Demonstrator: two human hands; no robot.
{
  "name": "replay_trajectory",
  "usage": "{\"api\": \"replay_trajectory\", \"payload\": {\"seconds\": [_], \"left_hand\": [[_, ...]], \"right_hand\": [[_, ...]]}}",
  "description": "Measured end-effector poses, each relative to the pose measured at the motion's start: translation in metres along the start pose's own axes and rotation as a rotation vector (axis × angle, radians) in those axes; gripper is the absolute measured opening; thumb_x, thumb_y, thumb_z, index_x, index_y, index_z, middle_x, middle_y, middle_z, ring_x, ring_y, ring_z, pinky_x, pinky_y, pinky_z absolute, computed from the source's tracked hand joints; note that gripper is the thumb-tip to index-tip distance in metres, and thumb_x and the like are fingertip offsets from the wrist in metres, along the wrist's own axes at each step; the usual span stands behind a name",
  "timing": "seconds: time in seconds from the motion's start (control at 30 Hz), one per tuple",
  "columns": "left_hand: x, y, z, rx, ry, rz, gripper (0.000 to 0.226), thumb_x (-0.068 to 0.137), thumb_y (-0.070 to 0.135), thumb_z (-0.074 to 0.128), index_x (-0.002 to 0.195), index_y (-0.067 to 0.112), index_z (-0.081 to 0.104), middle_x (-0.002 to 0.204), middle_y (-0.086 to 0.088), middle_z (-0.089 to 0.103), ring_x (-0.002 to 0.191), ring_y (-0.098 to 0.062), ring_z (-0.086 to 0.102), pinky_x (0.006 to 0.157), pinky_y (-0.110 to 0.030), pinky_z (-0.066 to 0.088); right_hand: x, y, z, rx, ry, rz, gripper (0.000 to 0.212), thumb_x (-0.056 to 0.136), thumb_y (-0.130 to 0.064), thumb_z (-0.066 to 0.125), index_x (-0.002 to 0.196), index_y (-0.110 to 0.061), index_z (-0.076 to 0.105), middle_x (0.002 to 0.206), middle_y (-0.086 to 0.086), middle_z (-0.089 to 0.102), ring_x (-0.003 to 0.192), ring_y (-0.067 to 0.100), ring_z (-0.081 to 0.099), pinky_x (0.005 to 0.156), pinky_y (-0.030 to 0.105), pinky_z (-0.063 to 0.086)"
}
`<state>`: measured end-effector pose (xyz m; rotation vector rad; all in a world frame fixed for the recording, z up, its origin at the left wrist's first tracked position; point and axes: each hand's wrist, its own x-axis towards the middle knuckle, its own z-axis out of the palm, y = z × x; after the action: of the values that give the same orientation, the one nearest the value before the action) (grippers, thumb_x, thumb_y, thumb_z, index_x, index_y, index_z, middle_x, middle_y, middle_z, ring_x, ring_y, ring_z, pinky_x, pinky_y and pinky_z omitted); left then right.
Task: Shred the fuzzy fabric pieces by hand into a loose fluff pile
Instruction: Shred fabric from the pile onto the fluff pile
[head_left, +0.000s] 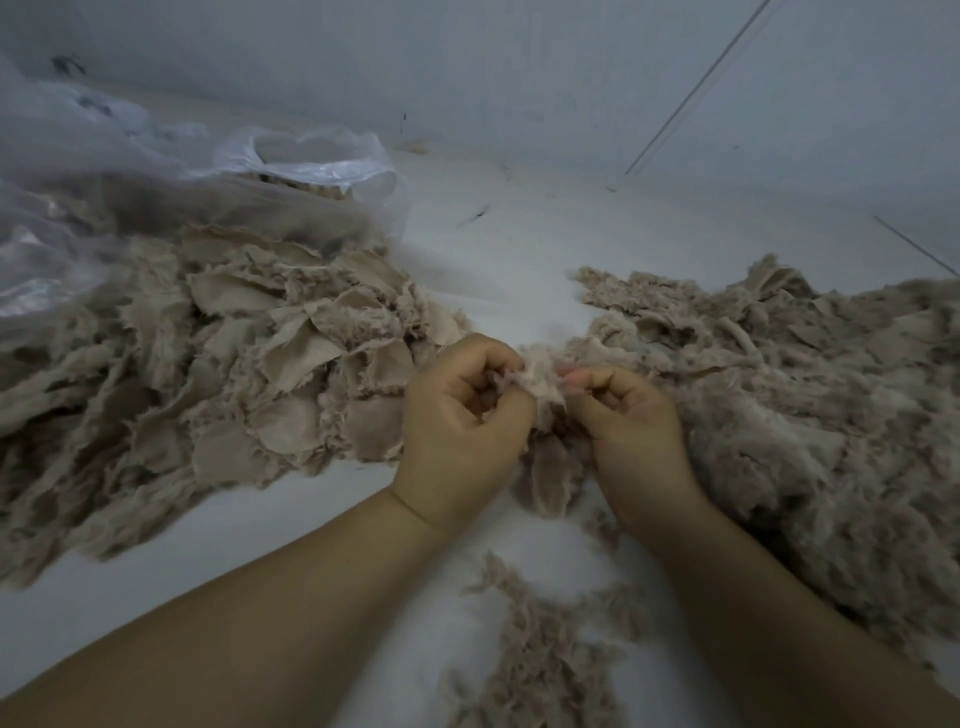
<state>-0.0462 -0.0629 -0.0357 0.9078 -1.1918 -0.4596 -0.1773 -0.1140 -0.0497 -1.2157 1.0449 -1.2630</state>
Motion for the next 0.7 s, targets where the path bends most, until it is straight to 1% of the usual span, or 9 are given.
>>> {"api": "replay_trajectory", "payload": {"seconds": [0.07, 0.13, 0.2, 0.27, 0.33, 0.43, 0.57, 0.63, 0.7], "left_hand": [[-0.002, 0.001, -0.001, -0.024, -0.050, 0.037, 0.012, 0.083, 0.017, 0.058, 0.072, 0.012, 0.061, 0.062, -0.012, 0.057, 0.051, -0.033, 0.054, 0.048, -0.041, 0.048], [-0.004, 0.001, 0.000, -0.011, -0.141, 0.005, 0.012, 0.089, 0.009, 0.056, 0.081, 0.004, 0.064, 0.068, -0.012, 0.062, 0.057, -0.028, 0.061, 0.056, -0.040, 0.053], [-0.005, -0.001, 0.001, 0.087, -0.204, -0.056, 0.013, 0.089, 0.010, 0.053, 0.090, 0.011, 0.066, 0.074, -0.002, 0.066, 0.069, -0.016, 0.065, 0.067, -0.030, 0.055], [-0.004, -0.003, 0.001, 0.191, -0.214, -0.020, 0.019, 0.090, 0.012, 0.052, 0.095, 0.016, 0.069, 0.079, 0.008, 0.067, 0.075, -0.006, 0.064, 0.072, -0.019, 0.051], [-0.003, -0.003, -0.001, 0.236, -0.201, 0.044, 0.025, 0.092, 0.016, 0.051, 0.095, 0.008, 0.074, 0.085, 0.004, 0.070, 0.082, -0.005, 0.065, 0.075, -0.016, 0.050], [-0.001, -0.006, -0.002, 0.272, -0.179, 0.110, 0.036, 0.093, 0.022, 0.047, 0.084, 0.000, 0.075, 0.081, -0.001, 0.072, 0.080, -0.005, 0.065, 0.075, -0.019, 0.049], [0.001, -0.010, -0.001, 0.340, -0.125, 0.152, 0.014, 0.088, 0.010, 0.062, 0.087, 0.006, 0.075, 0.079, 0.001, 0.070, 0.073, -0.005, 0.062, 0.068, -0.020, 0.050], [0.000, -0.012, -0.001, 0.288, -0.103, 0.065, 0.012, 0.085, 0.009, 0.064, 0.089, 0.013, 0.074, 0.080, 0.008, 0.069, 0.072, -0.001, 0.061, 0.068, -0.016, 0.049], [0.001, -0.013, 0.000, 0.164, -0.083, -0.092, 0.019, 0.086, 0.006, 0.062, 0.088, 0.024, 0.069, 0.071, 0.017, 0.064, 0.064, 0.000, 0.059, 0.062, -0.017, 0.048]], "right_hand": [[-0.001, -0.003, 0.000, 0.014, -0.018, 0.002, 0.006, 0.091, 0.003, 0.063, 0.093, 0.002, 0.068, 0.109, 0.022, 0.070, 0.099, 0.037, 0.069, 0.084, 0.047, 0.058], [-0.005, -0.005, 0.001, 0.030, -0.045, -0.023, 0.010, 0.091, 0.004, 0.062, 0.098, 0.003, 0.069, 0.098, 0.023, 0.072, 0.086, 0.037, 0.070, 0.075, 0.045, 0.058], [-0.006, -0.006, 0.000, 0.024, -0.031, -0.063, 0.027, 0.094, 0.003, 0.054, 0.077, -0.009, 0.071, 0.074, 0.012, 0.070, 0.067, 0.026, 0.065, 0.064, 0.040, 0.053], [-0.006, -0.005, -0.001, 0.055, -0.042, -0.054, 0.041, 0.101, -0.017, 0.051, 0.063, -0.017, 0.066, 0.063, 0.003, 0.064, 0.060, 0.016, 0.062, 0.057, 0.032, 0.051], [-0.005, -0.006, -0.002, 0.134, -0.085, 0.000, 0.046, 0.097, -0.046, 0.047, 0.077, -0.011, 0.070, 0.072, 0.006, 0.071, 0.067, 0.016, 0.069, 0.060, 0.027, 0.054], [-0.004, -0.005, -0.002, 0.202, -0.115, 0.004, 0.059, 0.085, -0.059, 0.052, 0.094, -0.005, 0.074, 0.101, 0.022, 0.073, 0.097, 0.031, 0.072, 0.080, 0.041, 0.056], [-0.006, -0.005, 0.000, 0.094, -0.115, -0.057, 0.061, 0.084, -0.037, 0.069, 0.091, 0.022, 0.056, 0.093, 0.048, 0.057, 0.083, 0.061, 0.056, 0.083, 0.063, 0.049], [-0.005, -0.003, -0.002, 0.112, -0.095, -0.048, 0.029, 0.090, -0.014, 0.063, 0.091, 0.014, 0.066, 0.094, 0.035, 0.067, 0.087, 0.050, 0.066, 0.086, 0.054, 0.052], [-0.005, -0.004, -0.002, 0.151, -0.129, -0.025, 0.022, 0.093, -0.001, 0.054, 0.091, 0.001, 0.075, 0.096, 0.025, 0.073, 0.094, 0.040, 0.070, 0.087, 0.045, 0.057]]}}
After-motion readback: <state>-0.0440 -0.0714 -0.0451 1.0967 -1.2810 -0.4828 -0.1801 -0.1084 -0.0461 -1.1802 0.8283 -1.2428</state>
